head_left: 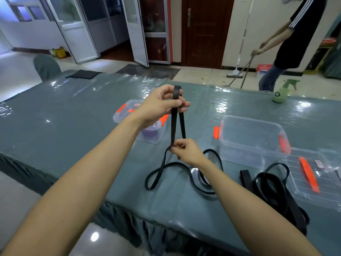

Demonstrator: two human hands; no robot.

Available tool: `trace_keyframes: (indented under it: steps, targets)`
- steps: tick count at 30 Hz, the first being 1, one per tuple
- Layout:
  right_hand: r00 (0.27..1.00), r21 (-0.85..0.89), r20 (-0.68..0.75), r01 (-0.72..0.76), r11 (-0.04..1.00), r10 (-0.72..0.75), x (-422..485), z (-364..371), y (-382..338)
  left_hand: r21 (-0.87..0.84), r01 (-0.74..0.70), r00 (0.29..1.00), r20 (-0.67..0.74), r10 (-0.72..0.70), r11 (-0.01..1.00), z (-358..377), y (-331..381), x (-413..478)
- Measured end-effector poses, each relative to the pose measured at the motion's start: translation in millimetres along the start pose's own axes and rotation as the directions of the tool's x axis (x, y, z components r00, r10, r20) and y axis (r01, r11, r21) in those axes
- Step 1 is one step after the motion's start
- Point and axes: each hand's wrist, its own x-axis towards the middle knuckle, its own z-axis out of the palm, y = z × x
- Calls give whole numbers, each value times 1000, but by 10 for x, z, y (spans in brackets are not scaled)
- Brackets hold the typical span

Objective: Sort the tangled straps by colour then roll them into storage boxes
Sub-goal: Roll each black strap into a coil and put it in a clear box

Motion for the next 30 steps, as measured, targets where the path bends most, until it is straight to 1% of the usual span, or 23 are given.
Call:
trace_keyframes:
  steps: [2,4,5,7,9,10,11,12,13,14,15,16,17,19,20,21,22,24,25,27,28,29,30]
  targets:
    - [998,37,53,-48,998,46,-106,-8,28,-19,-4,1000,-27,3,1000,67,-49,35]
    - [987,180,140,-107,978,82,-216,19,30,-59,9,999,-40,-12,998,194,-110,56]
    - [984,252,155,-124,960,87,-252,27,24,-67,24,999,-36,-27,997,270,-132,68]
    - [989,349,92,-142,926,117,-278,9,-42,-44,47,999,-12,-48,998,410,-167,107]
    - [983,339,-52,-148,929,176,-248,-60,-104,12,61,996,60,-62,998,506,-149,141]
    - [976,308,-116,-139,941,182,-232,-108,-128,75,69,991,107,-76,995,537,-122,150]
    - [973,276,-154,-126,953,174,-224,-163,-144,177,60,985,150,-87,982,553,-77,155]
    - [975,269,-160,-110,957,157,-231,-214,-167,325,31,980,174,-92,945,555,-24,162]
    - [979,295,-149,-90,951,138,-253,-259,-203,492,-2,984,158,-87,871,535,9,176]
    - [983,352,-136,-72,933,127,-278,-300,-241,626,-13,991,110,-72,780,483,15,192]
    - [984,426,-125,-64,903,129,-300,-347,-279,696,-7,998,52,-41,718,400,-21,217]
    - [983,502,-118,-63,863,140,-322,-399,-330,691,16,999,14,-36,723,297,-74,204]
    - [982,565,-114,-59,823,149,-338,-450,-391,628,40,998,15,-64,777,180,-160,153]
    - [984,649,-108,-40,760,144,-337,-544,-520,457,76,981,126,-149,886,-4,-394,-33]
    - [986,663,-97,-35,748,132,-337,-583,-592,412,62,969,192,-153,909,-56,-499,-129]
    - [989,662,-86,-33,749,119,-337,-622,-662,371,41,965,225,-132,928,-81,-587,-198]
    - [991,652,-78,-33,757,110,-339,-652,-726,323,24,971,218,-99,946,-86,-645,-234]
    - [990,634,-80,-37,772,113,-327,-700,-806,245,1,990,136,-36,970,-73,-639,-244]
    - [989,634,-83,-45,772,125,-316,-723,-827,250,-17,995,103,-9,968,-76,-591,-243]
    - [984,608,-76,-80,790,158,-298,-762,-828,343,-66,997,62,47,937,-79,-462,-248]
    - [981,548,-75,-107,830,176,-290,-773,-808,421,-90,996,48,77,902,-80,-386,-261]
    - [978,427,-99,-126,895,185,-274,-780,-786,502,-100,995,32,97,859,-89,-308,-268]
    - [973,253,-157,-128,959,172,-258,-780,-766,576,-102,994,21,110,811,-116,-226,-269]
